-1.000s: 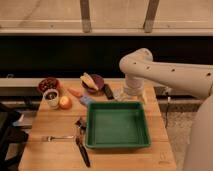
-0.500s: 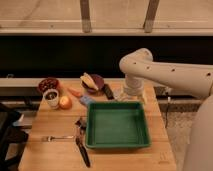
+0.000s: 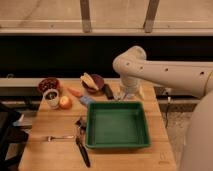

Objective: Place pepper in tray

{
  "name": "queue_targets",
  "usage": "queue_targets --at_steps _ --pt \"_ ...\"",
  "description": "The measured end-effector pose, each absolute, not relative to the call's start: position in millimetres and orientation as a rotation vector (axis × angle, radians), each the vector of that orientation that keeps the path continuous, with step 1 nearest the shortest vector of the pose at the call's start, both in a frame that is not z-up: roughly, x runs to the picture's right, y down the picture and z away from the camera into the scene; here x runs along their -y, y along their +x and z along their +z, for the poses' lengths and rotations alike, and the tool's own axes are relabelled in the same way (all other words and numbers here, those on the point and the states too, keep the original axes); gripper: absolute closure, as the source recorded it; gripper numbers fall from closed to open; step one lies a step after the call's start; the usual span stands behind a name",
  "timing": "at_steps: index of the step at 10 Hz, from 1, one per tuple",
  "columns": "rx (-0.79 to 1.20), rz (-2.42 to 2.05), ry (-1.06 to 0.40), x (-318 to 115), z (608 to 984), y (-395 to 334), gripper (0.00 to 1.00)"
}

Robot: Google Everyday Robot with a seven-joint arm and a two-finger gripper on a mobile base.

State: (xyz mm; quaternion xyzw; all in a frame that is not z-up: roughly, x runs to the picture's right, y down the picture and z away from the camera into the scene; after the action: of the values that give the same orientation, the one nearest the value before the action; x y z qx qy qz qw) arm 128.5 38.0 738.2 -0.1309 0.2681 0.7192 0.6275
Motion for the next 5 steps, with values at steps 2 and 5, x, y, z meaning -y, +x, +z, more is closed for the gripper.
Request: queue_targets --at_steps 2,5 --pt "-0.576 1.550 -0.263 -20 747 89 0.20" --pt "-0.496 1.378 -0.249 3 763 17 0.20"
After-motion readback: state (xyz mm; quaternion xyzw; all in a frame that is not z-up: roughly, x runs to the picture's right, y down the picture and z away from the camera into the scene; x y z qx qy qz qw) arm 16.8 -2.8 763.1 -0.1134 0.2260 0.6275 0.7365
